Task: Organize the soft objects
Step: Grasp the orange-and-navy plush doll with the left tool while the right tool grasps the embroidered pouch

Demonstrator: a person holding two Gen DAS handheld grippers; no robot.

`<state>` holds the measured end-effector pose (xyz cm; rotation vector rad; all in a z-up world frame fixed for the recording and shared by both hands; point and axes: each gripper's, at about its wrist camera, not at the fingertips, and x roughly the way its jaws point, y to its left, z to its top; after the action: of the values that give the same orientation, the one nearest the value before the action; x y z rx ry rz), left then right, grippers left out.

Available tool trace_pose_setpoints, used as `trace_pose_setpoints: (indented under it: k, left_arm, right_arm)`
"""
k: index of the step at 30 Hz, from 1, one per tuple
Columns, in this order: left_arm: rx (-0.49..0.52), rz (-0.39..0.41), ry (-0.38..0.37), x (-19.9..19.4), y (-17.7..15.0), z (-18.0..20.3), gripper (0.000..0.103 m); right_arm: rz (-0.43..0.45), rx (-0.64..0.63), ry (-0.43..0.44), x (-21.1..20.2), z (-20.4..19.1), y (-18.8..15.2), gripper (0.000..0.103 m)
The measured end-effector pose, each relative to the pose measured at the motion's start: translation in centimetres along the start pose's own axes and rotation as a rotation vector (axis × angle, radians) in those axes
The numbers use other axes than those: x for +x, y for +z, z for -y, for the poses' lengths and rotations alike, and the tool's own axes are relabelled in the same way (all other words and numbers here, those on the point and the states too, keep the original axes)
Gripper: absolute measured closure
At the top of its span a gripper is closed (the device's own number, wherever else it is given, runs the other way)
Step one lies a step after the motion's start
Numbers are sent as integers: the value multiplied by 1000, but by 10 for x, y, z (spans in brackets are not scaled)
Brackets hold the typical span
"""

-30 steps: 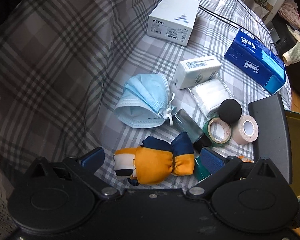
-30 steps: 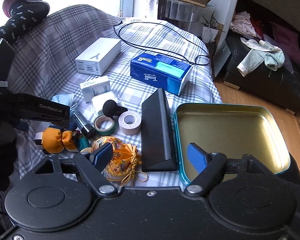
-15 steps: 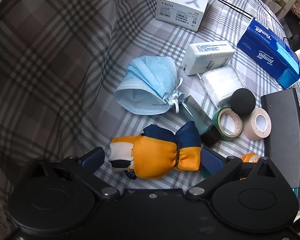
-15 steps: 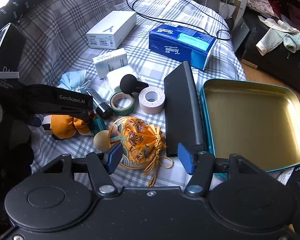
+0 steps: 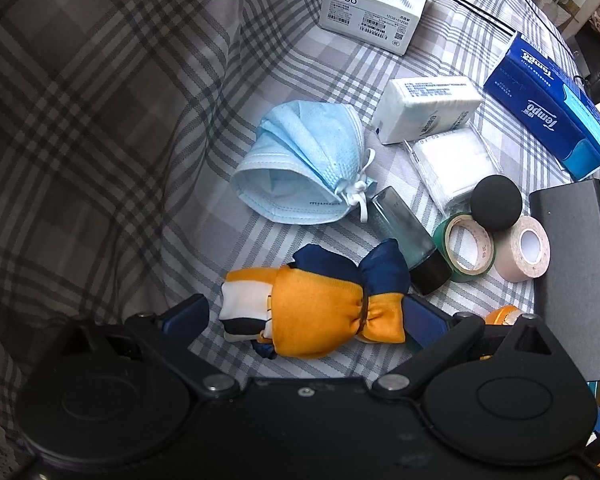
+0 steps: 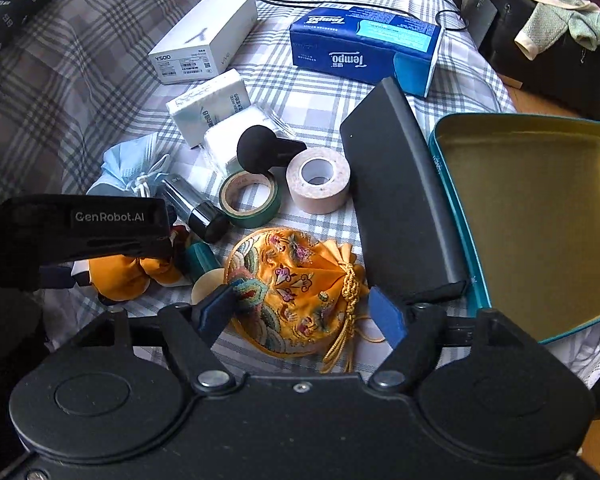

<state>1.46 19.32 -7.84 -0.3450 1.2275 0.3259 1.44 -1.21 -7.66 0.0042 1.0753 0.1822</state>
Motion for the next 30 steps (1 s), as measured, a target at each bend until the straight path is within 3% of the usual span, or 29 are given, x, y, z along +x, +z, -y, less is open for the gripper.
trace_pose_setpoints:
  k: [11,13,18,27,30]
  left_arm:
    - [-15,-6,-4,3,1,-2,0]
    - [-16,-3,-3,4,1,-2,0]
    - [-32,-10,-11,4,2,-6,0]
    - [-73,-84,-36,24,2,-12,0]
    - [-51,-68,-12,27,1,-8,0]
  right_arm:
    - [-47,104,25,22,9,1,19]
    - [-48,123,44,22,12,0,21]
    - [-24,85,71,13,7,-4,35]
    - [32,-20,67,-6,-5,-17,37]
    - [45,-21,76,-12,-4,-18,37]
